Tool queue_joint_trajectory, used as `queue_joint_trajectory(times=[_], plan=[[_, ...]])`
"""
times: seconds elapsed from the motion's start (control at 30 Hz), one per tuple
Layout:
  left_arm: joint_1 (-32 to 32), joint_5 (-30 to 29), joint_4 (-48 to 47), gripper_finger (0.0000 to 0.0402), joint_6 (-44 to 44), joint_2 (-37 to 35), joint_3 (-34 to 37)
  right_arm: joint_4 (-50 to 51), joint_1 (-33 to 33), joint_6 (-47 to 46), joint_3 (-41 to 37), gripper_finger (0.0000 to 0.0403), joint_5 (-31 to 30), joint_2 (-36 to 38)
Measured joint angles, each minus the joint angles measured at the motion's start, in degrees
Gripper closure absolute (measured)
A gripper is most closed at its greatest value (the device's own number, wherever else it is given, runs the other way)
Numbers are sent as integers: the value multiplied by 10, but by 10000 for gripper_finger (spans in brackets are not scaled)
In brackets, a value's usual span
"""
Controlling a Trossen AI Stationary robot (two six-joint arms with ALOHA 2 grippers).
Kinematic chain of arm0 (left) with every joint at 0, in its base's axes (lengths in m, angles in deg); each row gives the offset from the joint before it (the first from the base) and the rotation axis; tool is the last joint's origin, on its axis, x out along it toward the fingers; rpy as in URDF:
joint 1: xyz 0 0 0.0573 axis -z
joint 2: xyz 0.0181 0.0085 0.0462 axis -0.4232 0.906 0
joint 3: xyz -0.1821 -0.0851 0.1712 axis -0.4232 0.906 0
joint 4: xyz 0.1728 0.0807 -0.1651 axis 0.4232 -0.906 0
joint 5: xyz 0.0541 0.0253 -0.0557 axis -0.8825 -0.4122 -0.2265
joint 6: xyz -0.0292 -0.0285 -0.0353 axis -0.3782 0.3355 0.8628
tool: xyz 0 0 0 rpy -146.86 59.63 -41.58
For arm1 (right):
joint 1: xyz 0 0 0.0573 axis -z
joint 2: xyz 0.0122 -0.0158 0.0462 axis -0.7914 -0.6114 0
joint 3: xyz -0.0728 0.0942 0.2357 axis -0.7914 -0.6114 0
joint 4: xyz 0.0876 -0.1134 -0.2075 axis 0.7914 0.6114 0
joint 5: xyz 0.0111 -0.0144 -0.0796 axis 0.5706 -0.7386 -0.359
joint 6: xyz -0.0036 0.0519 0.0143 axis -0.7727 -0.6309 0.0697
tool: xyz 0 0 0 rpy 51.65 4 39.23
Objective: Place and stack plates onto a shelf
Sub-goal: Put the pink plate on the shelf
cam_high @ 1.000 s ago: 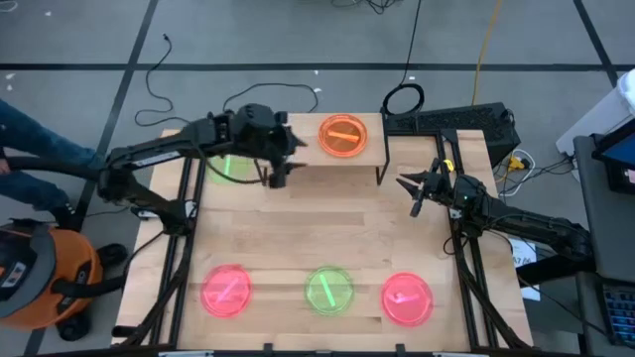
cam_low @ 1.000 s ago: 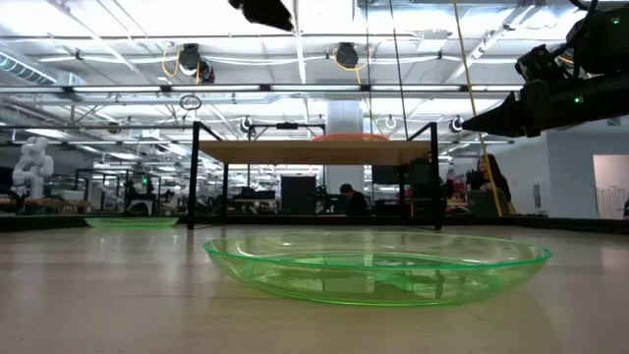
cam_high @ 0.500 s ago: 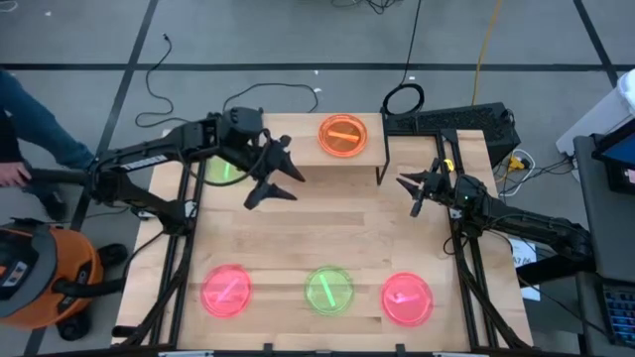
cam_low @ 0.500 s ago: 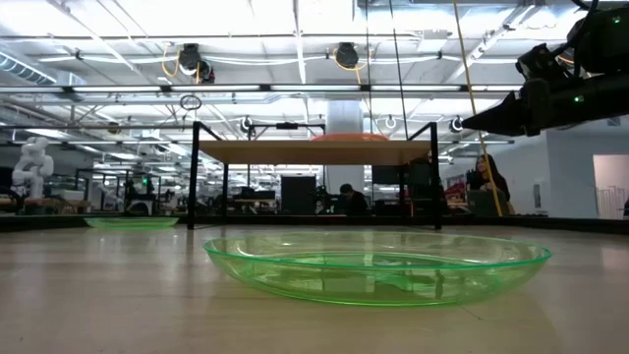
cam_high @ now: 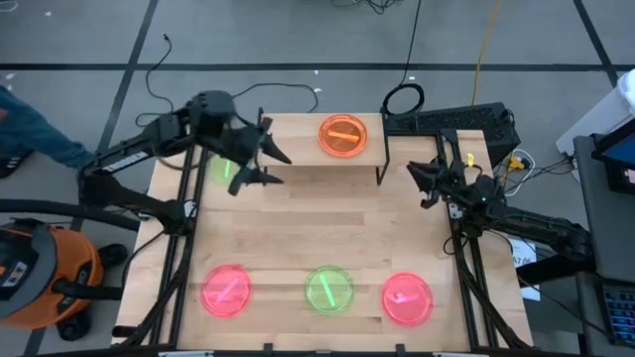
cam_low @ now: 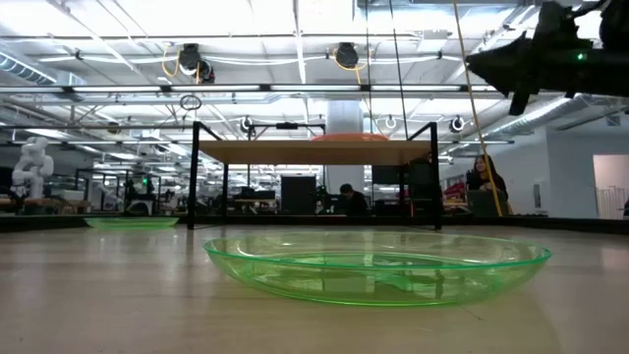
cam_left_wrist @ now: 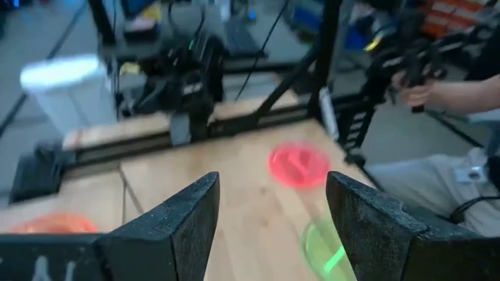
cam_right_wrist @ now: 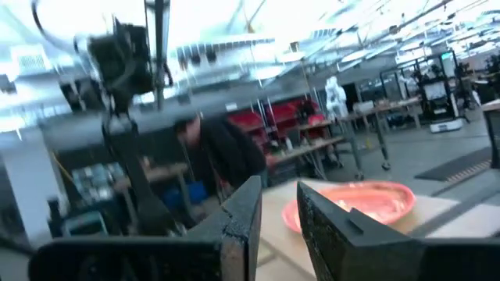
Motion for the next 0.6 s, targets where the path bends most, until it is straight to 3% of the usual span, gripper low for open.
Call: queue_joint_trajectory(times=[0.33, 0.43, 0.6], plan=[[-33, 12, 246, 160, 117, -159, 292, -16, 0, -36, 20, 332, 22, -3], [-43, 13, 319, 160, 140, -194, 358, 53, -8, -9, 72, 332, 75, -26], [-59, 12, 390, 160, 135, -228, 446, 222, -26, 42, 189, 332, 73, -88]])
